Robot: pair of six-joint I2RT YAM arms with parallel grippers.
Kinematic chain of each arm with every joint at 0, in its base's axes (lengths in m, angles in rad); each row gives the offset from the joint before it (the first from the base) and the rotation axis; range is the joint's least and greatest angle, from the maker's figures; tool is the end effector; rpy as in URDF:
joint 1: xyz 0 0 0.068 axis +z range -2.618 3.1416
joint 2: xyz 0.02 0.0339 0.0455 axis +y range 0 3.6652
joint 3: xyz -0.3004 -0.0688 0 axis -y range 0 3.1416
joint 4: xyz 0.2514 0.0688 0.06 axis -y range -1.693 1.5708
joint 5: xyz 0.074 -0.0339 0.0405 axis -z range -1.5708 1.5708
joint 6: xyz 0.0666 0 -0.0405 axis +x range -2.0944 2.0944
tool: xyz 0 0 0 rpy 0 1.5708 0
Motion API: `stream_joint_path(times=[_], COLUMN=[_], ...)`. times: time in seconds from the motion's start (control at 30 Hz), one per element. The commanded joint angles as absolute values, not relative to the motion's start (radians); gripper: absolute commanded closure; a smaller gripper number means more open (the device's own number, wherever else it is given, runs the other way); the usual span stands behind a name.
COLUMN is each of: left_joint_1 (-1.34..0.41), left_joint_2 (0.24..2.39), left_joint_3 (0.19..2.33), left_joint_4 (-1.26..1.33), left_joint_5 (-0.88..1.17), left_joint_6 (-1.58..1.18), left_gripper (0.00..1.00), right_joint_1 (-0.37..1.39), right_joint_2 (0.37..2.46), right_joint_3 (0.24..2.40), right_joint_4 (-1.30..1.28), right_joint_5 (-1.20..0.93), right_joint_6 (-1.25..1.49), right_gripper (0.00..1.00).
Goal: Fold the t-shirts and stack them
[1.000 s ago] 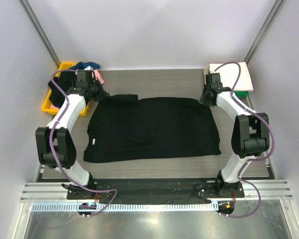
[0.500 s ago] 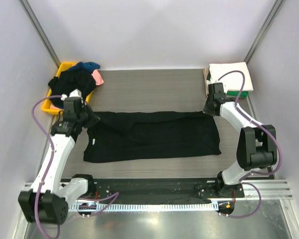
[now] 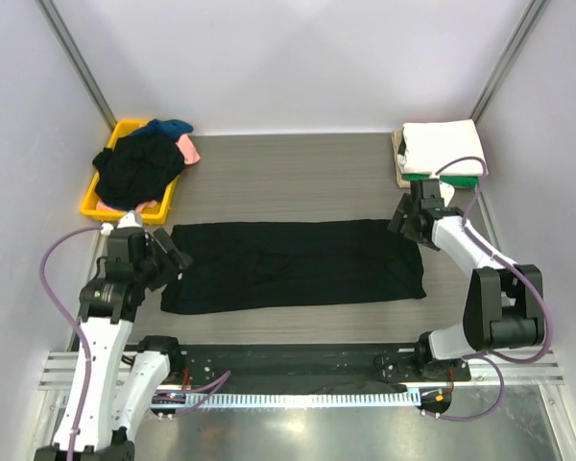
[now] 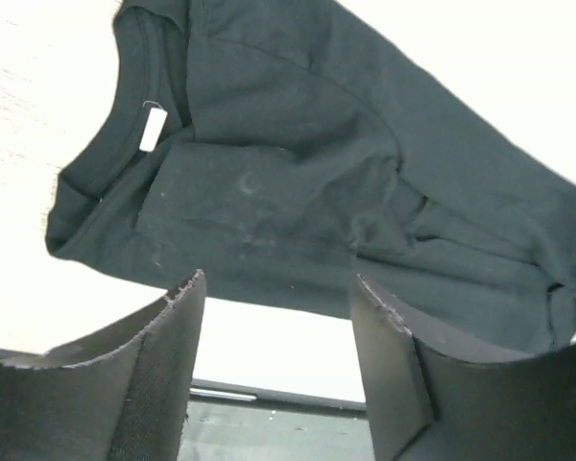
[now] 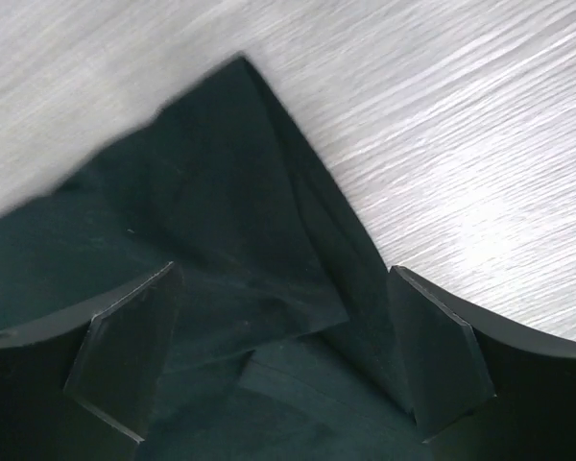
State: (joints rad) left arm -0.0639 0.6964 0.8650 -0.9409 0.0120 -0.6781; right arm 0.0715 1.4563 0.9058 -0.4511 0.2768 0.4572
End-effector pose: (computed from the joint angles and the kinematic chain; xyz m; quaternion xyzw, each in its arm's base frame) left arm 0.1277 -0.0090 0.3094 -0.2763 0.8789 -0.1461 0.3603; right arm 0.3063 0.0037 0.2153 0.2202 0.9256 -0.0552 0.3030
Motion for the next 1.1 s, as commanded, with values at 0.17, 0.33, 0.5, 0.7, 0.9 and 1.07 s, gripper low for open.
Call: stream_joint_path(times=[0.17,0.33,0.5,0.7,0.9,1.07], left_joint_1=[-0.067,-0.121,-0.166,-0.206,-0.258,-0.299], left_joint_2=[0.76,0.971,1.251,1.508,1.754,2.113], left_joint_3=[0.784,0.693,0.664,0.727,0.921,1.338], left_joint_4=[-0.829,-0.619,-0.413,-0.313,-0.27,-0.38], left_joint_5=[0.054,-0.031,-0.055,-0.077,-0.115,-0.087], left_joint_6=[-0.742,-0.81,-0.87,-0.894,-0.919,-0.898], left_gripper=[0.39,0.39,0.4,0.44,0.44,0.45], right_joint_1=[0.127,0.195,0.23,0.305,0.522,0.967], right_joint_2=[1.406,1.532,1.592,1.603,1.442,1.298], right_joint_3=[0.985,0.973,0.887,0.782,0.606,0.532], right_joint_4=[-0.336,-0.31,-0.27,-0.304,-0.321,-0.362], right_joint_5=[0.106,0.063,0.103,0.146,0.095,0.173], right_joint_6=[0.477,0.459,0.486,0.558,0.701,1.039], right_gripper=[0.09,0.12,0.14,0.16,0.17,0.17])
